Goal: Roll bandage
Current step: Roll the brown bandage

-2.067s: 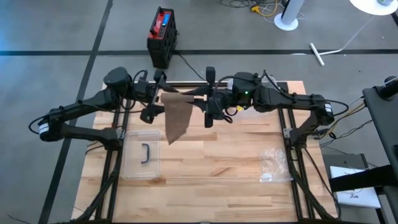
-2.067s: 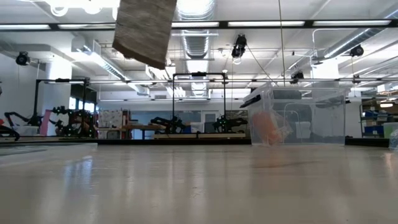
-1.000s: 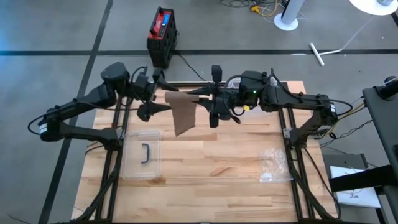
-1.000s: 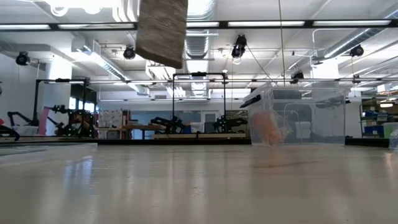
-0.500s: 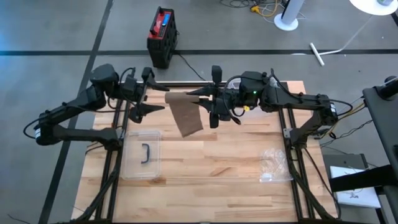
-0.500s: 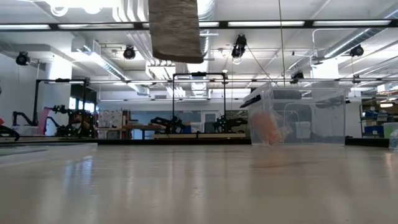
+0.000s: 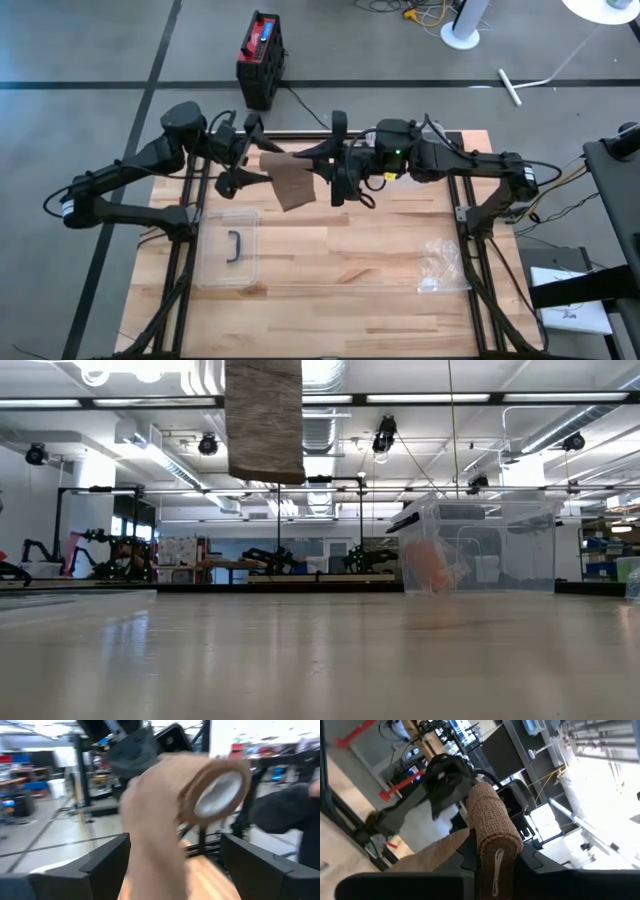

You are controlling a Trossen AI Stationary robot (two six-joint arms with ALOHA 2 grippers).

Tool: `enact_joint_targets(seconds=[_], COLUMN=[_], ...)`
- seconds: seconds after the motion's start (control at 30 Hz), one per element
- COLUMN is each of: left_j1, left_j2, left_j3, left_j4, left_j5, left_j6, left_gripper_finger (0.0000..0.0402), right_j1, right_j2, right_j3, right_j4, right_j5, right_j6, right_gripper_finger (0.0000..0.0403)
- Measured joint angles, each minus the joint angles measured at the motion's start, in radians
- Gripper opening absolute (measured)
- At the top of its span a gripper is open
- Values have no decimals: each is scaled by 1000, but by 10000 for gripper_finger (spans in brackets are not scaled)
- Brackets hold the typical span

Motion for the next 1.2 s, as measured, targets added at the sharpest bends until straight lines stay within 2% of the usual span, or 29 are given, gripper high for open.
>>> enact_joint_targets(seconds=[0.27,0.5,0.87,1.07,1.2], left_j1=[0,1,1,0,0], left_j2=[2,0,-3,-5,1], left_j3=[0,0,-2,-2,-2], left_j4=[14,10,97,101,105], left_j5=[83,187,186,120,115], left_j6=[-49,-115,-441,-540,-565], left_gripper_finger=[280,281,308,303,292], right_j1=[0,1,0,0,0], right_j2=[24,31,35,35,35], right_j3=[0,0,2,2,2], right_j4=[7,2,-10,-28,-61], right_j5=[32,29,45,57,57], right_j6=[-179,-297,-557,-678,-740], right_gripper_finger=[51,52,51,54,53])
